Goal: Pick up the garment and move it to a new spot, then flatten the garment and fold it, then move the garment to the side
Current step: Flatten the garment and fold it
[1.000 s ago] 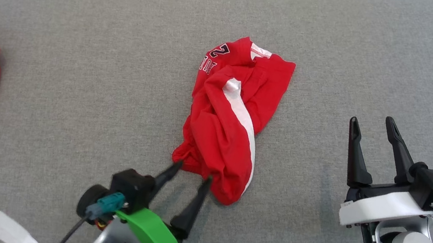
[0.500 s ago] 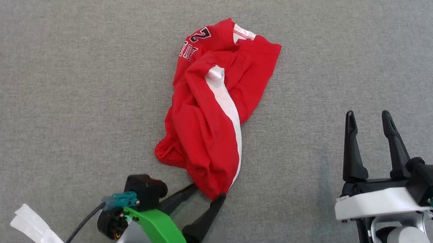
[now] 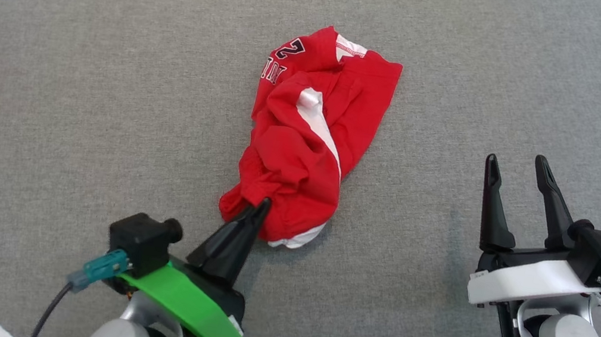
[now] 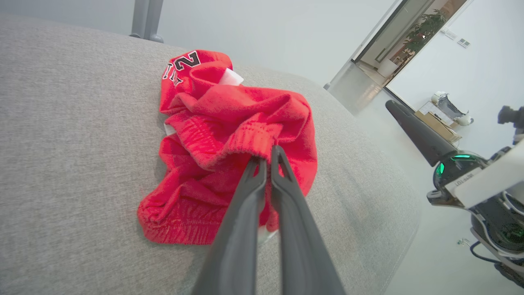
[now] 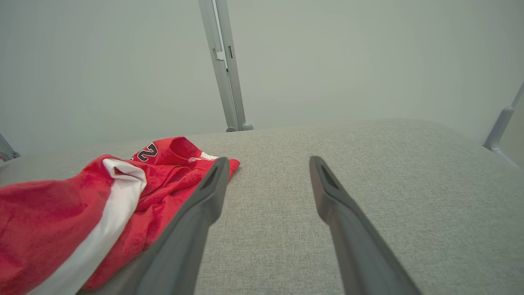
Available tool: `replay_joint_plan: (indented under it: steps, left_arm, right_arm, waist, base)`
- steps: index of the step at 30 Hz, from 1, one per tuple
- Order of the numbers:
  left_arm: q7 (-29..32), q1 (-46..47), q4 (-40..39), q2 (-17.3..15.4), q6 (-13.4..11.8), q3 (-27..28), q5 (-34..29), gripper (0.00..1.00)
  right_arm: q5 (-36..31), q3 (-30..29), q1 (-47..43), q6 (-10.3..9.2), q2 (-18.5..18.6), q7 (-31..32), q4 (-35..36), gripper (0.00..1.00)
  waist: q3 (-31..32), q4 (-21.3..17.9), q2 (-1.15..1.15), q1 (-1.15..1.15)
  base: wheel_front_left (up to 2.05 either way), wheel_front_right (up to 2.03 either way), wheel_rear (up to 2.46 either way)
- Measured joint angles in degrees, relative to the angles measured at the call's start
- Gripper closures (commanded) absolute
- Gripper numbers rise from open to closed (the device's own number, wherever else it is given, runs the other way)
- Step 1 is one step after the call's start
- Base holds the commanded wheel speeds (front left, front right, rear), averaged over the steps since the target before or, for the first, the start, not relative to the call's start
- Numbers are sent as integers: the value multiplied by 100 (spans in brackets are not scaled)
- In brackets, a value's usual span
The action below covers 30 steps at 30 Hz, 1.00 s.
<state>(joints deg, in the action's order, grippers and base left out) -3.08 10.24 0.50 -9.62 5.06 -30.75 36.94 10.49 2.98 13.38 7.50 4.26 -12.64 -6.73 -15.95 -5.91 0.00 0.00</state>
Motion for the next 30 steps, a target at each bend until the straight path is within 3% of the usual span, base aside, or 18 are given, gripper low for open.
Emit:
replay_joint_plan:
  steps: [13,18,21,22,24,25,30]
  left_arm:
    - [151,-923,-1424,-714,-912,1103,349,100]
    - [143,-922,-1159,-936,-1046,1404,315,100]
    - [20,-650,-631,-887,-1011,1473,352,100]
    - [-52,-536,-446,-869,-1001,1502,342,93]
    - [-119,-361,-1,-857,-951,1502,323,52]
    - [-165,-288,181,-826,-925,1492,308,0]
    - [-364,8,918,-726,-854,1427,225,0]
  right_arm:
    - [9,-258,-65,0,-14,79,82,0]
    - [9,-292,-82,0,-22,126,125,0]
    - [26,-265,-81,0,-37,151,124,0]
    - [34,-257,-81,-1,-36,155,123,0]
    - [35,-227,-80,0,-45,156,115,0]
    - [36,-221,-80,0,-51,162,113,0]
    - [43,-215,-80,0,-57,175,99,0]
  waist:
    - [62,372,0,0]
    - [20,413,0,0]
    - [-8,382,0,0]
    - [-15,364,0,0]
    - [-26,317,0,0]
    - [-31,294,0,0]
    - [-45,206,0,0]
  base:
    - [0,0,0]
    - [0,0,0]
    - [0,0,0]
    - [0,0,0]
    - [0,0,0]
    - [0,0,0]
    - [0,0,0]
